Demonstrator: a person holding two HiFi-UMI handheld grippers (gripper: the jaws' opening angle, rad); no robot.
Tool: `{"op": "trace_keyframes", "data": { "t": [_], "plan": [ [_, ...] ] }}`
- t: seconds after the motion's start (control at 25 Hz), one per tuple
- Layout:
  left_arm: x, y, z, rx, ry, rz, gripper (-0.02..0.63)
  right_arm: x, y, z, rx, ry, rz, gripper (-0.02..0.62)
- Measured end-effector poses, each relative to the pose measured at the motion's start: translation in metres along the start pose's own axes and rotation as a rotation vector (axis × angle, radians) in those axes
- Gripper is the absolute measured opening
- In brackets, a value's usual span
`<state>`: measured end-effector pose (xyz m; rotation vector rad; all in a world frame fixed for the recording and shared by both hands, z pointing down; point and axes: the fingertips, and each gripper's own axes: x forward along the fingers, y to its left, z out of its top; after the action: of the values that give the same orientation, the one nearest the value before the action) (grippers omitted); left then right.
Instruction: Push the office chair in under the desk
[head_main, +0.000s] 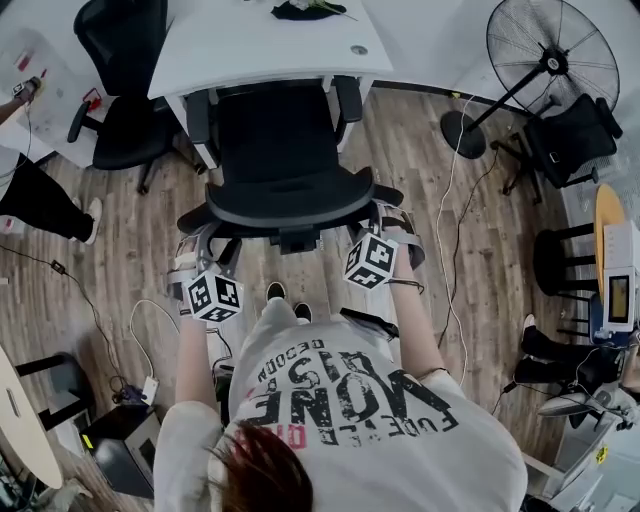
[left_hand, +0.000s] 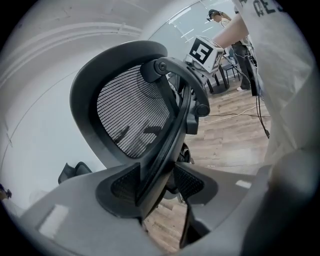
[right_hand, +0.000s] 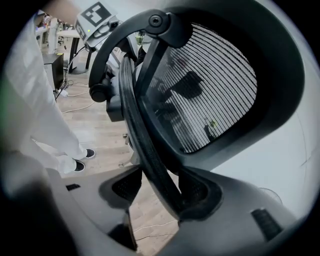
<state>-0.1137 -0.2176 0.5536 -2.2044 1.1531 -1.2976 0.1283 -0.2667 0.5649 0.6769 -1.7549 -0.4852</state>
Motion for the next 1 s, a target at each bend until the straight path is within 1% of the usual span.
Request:
{"op": "trace_keyframes", "data": {
  "t": [0.56,1.0],
  "plan": [
    [0.030,0.035,-0.015,0.002,0.014,-0.019,0.216,0.030,-0.022,0.019,0.019,0.009,0.011,0.215],
    [0.050,0.059,-0.020,0.013,0.006,-0.011,0.216,0.052,-0.043,0.030,0.021,0.018,0.015,0.215]
  ]
}}
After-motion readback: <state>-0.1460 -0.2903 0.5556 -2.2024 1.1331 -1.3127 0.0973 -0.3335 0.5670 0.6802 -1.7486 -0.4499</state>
